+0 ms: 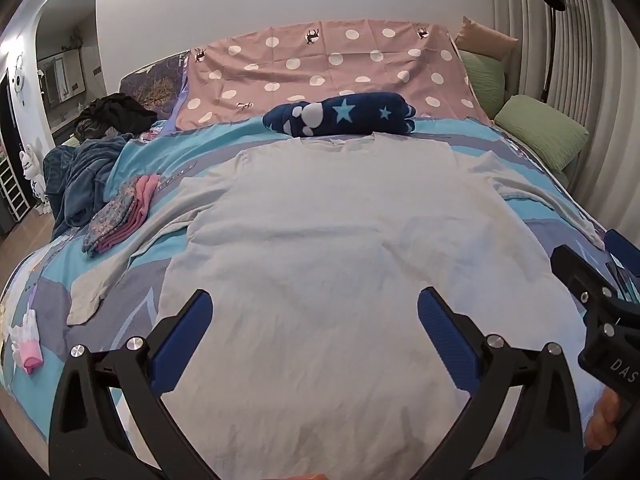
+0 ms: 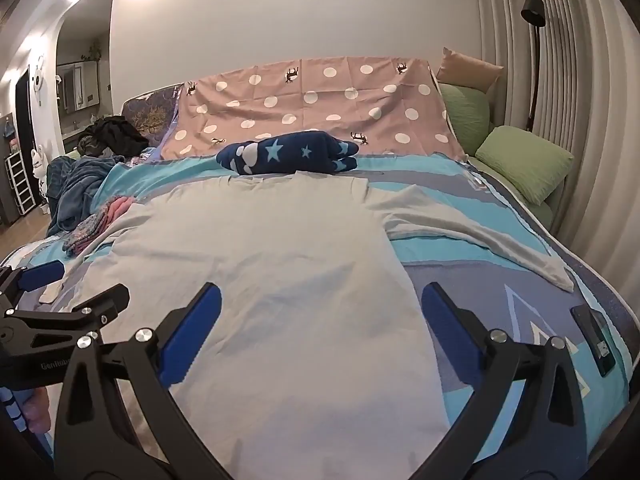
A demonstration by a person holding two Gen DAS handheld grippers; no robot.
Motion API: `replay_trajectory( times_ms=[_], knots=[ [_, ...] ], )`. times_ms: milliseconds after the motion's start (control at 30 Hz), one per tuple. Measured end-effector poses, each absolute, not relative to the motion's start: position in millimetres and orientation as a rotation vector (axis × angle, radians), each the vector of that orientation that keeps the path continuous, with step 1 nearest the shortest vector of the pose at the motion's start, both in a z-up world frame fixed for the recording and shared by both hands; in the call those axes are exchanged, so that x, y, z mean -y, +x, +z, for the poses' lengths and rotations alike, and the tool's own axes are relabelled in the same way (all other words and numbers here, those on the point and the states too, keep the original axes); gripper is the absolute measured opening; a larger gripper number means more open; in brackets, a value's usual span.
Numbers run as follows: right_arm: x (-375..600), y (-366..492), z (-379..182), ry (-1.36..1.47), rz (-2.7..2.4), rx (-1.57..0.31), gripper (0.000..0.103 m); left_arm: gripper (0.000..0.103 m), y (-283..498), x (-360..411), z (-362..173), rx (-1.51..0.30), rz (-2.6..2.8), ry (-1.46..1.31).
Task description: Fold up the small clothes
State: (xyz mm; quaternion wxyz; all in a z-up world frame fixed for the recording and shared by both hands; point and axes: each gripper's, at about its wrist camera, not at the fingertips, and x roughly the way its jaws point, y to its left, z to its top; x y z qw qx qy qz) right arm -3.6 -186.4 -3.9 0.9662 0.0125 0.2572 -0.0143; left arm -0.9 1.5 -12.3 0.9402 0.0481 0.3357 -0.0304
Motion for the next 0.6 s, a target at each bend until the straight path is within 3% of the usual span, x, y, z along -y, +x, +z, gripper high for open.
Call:
replay_trajectory(
  times_ms=[600],
  knots=[
    [189.0,-3.6,-5.1,0.045,-0.043,-0.526,0.101,0.102,-4.1,4.9,-14.1,-0.692,-0.086,0.128]
  ],
)
